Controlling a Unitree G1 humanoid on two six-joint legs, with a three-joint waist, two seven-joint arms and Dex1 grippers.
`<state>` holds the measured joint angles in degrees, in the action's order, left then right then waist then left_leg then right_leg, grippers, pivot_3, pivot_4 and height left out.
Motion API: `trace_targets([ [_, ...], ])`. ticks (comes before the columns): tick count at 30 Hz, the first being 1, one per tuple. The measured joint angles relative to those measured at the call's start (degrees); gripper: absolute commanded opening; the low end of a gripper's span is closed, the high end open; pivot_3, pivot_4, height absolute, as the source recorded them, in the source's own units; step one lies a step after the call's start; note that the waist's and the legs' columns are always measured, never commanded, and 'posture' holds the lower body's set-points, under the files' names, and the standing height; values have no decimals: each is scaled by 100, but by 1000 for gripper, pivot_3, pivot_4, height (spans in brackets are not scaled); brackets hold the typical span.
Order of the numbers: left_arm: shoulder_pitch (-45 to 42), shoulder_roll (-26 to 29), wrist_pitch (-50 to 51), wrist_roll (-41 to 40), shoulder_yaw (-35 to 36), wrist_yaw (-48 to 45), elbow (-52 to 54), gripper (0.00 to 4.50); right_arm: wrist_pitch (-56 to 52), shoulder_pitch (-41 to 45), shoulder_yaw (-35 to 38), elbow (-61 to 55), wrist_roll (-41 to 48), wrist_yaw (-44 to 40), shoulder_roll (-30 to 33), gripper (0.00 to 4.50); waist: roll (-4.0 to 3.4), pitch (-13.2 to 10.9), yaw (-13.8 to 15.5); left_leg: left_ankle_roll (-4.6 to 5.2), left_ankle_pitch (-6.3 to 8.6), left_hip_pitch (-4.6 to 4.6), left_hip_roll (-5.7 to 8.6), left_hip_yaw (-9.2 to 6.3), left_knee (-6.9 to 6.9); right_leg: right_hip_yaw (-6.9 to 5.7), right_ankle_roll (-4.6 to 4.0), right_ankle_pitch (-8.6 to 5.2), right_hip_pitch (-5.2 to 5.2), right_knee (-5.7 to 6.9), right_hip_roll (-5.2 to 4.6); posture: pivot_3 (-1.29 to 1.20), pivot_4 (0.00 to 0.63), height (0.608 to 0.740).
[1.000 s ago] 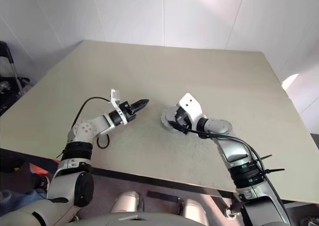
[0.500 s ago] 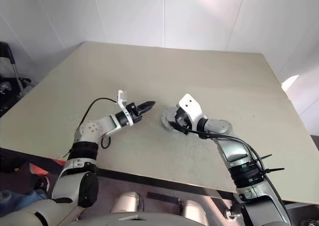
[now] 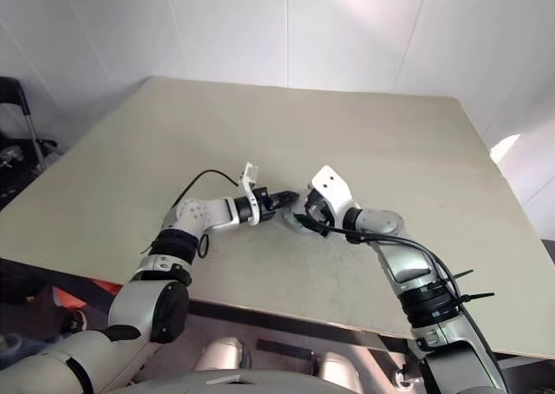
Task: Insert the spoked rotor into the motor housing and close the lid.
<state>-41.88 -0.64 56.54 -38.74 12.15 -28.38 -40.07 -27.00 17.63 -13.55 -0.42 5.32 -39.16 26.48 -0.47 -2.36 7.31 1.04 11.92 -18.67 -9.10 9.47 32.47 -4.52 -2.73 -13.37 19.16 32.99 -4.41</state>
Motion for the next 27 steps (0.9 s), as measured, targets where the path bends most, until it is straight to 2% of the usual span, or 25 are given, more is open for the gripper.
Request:
trace_targets([
  [2,20,0,8,11,-8,0,3,22,-18,-12,-6,3,0,15,0,3094,1,4,-1,1,1,51,17,0,-24,1,8,-5,-28,-21,-12,0,0,740],
  [4,28,0,22,11,-8,0,6,22,-26,-17,1,2,2,11,0,3094,8,11,-7,8,6,56,29,-1,-29,2,18,-10,-31,-21,-22,0,0,740],
  [8,27,0,26,11,-6,-1,8,0,-59,-5,63,-39,17,-78,37,4480,17,17,-11,12,8,50,32,-1,-33,3,20,-11,-28,-21,-25,0,0,740],
  [18,-7,14,-27,11,0,-57,13,0,-545,-288,259,-804,298,-356,288,4480,24,-10,-21,10,7,14,30,-1,-39,3,21,-12,9,-23,-24,0,0,740],
  [22,-6,18,-13,10,-11,-229,97,0,-1252,-143,805,-1030,873,-172,-18,4480,16,-14,-22,11,5,-57,32,-2,-37,3,11,-5,81,-14,-24,0,0,740],
  [24,-2,3,9,10,-41,-292,137,0,-1711,42,1257,-1028,1178,56,-163,4480,14,-16,-14,12,4,-91,31,-2,-33,2,-25,17,111,-10,-24,0,0,740],
  [27,2,-3,38,10,-63,-370,150,0,-2455,274,1907,-982,1558,400,-212,4480,13,-17,1,27,-3,-108,32,-2,-31,0,-26,16,121,-11,-24,0,0,740],
])
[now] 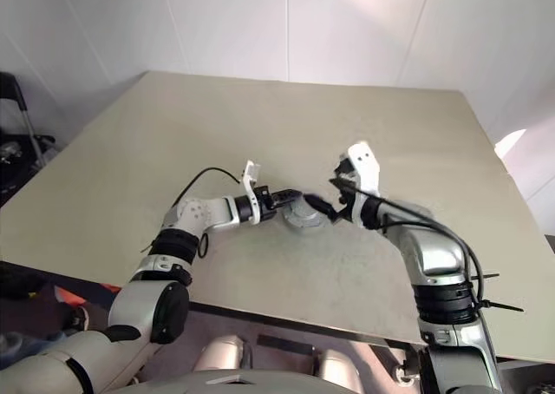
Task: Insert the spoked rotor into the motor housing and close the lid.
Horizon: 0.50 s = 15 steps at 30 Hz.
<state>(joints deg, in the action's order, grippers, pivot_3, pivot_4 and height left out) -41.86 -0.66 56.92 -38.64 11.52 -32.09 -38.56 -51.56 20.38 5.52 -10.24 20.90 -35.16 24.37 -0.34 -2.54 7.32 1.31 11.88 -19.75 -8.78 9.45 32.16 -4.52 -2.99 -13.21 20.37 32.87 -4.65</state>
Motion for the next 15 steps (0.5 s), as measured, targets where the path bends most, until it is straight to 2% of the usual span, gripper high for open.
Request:
trace_targets([
  [5,-1,4,-17,2,-16,-18,7,0,-1529,68,1020,348,472,549,-18,4480,-10,-8,-6,-4,2,-2,1,1,2,0,1,-1,0,-1,-1,0,0,740],
  [9,-1,-3,-42,16,-18,-18,7,0,-2553,14,1614,365,908,685,-147,4480,-29,-16,-3,-12,4,6,-1,1,0,0,2,-1,-3,2,0,0,0,740],
  [15,-1,-14,-63,44,-21,-19,5,0,-3166,10,2223,535,1150,952,-573,4480,-31,-16,-4,-40,-4,12,0,1,0,0,3,-2,-8,1,-1,0,0,740],
])
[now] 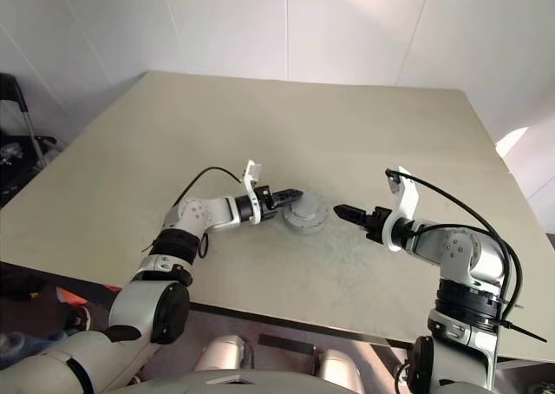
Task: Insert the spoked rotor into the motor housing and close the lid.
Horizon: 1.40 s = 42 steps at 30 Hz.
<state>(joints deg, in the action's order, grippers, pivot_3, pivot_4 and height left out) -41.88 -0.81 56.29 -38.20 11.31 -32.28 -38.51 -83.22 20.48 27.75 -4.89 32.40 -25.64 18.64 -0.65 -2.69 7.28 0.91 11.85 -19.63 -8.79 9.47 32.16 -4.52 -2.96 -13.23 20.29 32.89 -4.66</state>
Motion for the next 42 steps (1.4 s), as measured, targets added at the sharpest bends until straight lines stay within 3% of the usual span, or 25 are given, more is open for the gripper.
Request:
trace_targets([
  [4,-2,45,-21,39,4,0,-1,0,-74,119,384,65,16,268,-509,4480,4,2,-24,-14,-7,18,-2,1,-12,0,17,-10,-8,0,2,0,0,740],
  [12,-4,68,-64,79,10,4,-23,0,-224,245,472,111,157,450,-1186,4480,11,3,-26,-62,-36,57,1,1,-86,2,37,-24,-22,-2,4,0,0,740],
  [21,-11,64,-123,82,59,12,-31,0,-523,484,360,333,248,480,-1409,4480,10,3,-28,-73,-42,54,-1,1,-95,3,35,-23,-11,-2,9,0,0,740],
  [27,-30,92,-230,90,127,36,-20,0,-809,767,595,526,243,707,-1963,4480,6,0,-38,-84,-50,44,-7,0,-104,4,14,-13,19,0,18,0,0,740],
  [35,-31,147,-290,117,207,110,-6,0,-579,1015,633,944,169,939,-2174,4480,7,-1,-77,-99,-58,41,-10,1,-105,6,10,-9,28,4,22,0,0,740],
  [38,-28,156,-334,167,207,157,-9,0,-254,1035,630,1162,132,1071,-2232,3910,7,-4,-137,-111,-67,60,-13,1,-108,5,10,-10,1,3,23,0,0,740],
  [42,-23,146,-394,177,218,143,0,0,21,1022,586,1285,107,1171,-2190,2511,5,-16,-136,-108,-70,68,-12,1,-107,5,13,-10,3,-9,22,0,0,740],
])
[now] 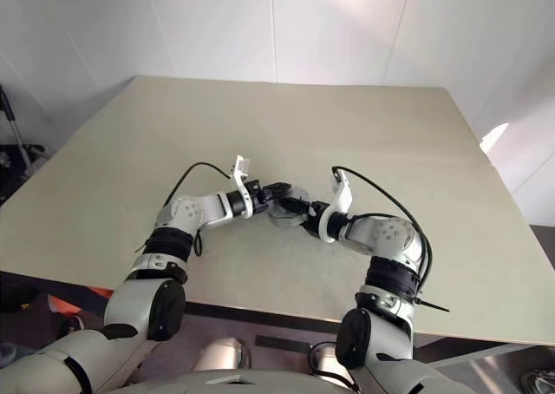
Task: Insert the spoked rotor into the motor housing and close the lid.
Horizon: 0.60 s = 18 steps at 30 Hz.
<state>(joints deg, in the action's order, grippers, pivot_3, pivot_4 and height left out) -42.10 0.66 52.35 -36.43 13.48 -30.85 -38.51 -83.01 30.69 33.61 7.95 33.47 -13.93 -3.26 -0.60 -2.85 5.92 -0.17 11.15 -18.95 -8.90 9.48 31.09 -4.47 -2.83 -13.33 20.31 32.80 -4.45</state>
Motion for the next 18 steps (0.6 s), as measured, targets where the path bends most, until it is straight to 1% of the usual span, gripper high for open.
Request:
trace_targets([
  [1,-4,1,-7,0,3,-4,12,0,80,2,-7,-1,37,-6,11,2369,-2,0,6,2,-1,-1,2,0,0,0,0,0,-1,0,-2,0,0,740],
  [8,-3,32,-116,3,80,-52,3,0,342,4,-27,-3,208,5,73,2369,-3,1,34,8,1,-13,4,-1,0,-1,-2,3,1,7,-3,0,0,740],
  [10,11,33,-189,-3,144,-112,-4,0,384,38,0,-3,285,51,72,2369,-6,-1,36,11,3,-34,4,-1,-1,-1,-14,9,20,8,-3,0,0,740],
  [11,21,33,-210,-22,206,-126,-5,0,399,67,25,0,315,76,71,2369,-6,-1,36,12,3,-45,5,-1,-1,-1,-37,23,29,9,-3,0,0,740],
  [14,79,24,-235,-200,465,-172,7,0,497,317,173,133,417,250,64,2369,-8,-10,33,14,1,-106,6,-2,16,-1,-45,30,92,30,-3,0,0,740],
  [18,240,60,-173,-437,734,-220,89,0,741,563,282,403,504,417,113,2369,-9,-27,61,16,2,-129,5,-2,19,-4,-46,29,116,41,-3,0,0,740],
])
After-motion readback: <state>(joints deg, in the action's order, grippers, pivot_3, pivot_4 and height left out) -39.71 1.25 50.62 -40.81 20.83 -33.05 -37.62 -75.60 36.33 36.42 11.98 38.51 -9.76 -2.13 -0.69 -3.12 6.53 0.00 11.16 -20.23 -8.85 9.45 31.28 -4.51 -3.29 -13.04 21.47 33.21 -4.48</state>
